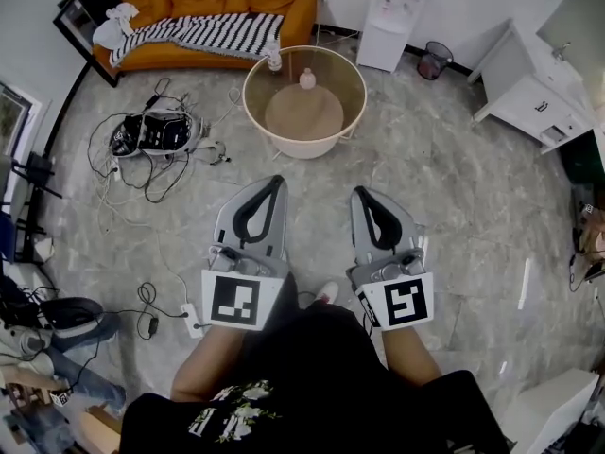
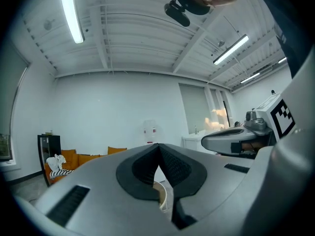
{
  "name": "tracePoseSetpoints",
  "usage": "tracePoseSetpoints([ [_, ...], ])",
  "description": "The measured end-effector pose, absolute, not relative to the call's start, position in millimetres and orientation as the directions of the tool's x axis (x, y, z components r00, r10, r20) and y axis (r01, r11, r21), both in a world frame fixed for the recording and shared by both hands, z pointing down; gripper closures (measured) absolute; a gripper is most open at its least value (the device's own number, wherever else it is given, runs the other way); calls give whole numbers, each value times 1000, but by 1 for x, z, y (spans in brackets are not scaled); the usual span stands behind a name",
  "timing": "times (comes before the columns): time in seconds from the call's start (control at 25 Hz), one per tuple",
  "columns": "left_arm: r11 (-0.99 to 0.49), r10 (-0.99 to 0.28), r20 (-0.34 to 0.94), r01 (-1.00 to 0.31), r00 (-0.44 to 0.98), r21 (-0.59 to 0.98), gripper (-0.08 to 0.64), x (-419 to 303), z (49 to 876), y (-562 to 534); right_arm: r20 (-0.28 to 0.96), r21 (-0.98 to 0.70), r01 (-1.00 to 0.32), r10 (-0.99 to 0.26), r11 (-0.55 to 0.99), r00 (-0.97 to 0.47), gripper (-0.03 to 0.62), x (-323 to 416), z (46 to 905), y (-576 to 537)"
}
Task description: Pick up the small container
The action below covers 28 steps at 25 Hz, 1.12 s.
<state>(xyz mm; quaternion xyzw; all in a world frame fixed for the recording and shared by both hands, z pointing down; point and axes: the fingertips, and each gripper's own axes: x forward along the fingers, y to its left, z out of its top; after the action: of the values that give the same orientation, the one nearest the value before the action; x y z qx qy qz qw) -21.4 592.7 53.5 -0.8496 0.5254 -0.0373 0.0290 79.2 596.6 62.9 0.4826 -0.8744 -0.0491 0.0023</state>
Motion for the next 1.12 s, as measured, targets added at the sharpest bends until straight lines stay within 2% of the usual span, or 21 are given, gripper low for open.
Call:
tracePoseSetpoints([
  [1.12, -550, -835, 30, -833, 549, -69, 554, -91, 54, 443, -88, 48, -892, -888, 450, -452, 597, 14, 55, 448],
])
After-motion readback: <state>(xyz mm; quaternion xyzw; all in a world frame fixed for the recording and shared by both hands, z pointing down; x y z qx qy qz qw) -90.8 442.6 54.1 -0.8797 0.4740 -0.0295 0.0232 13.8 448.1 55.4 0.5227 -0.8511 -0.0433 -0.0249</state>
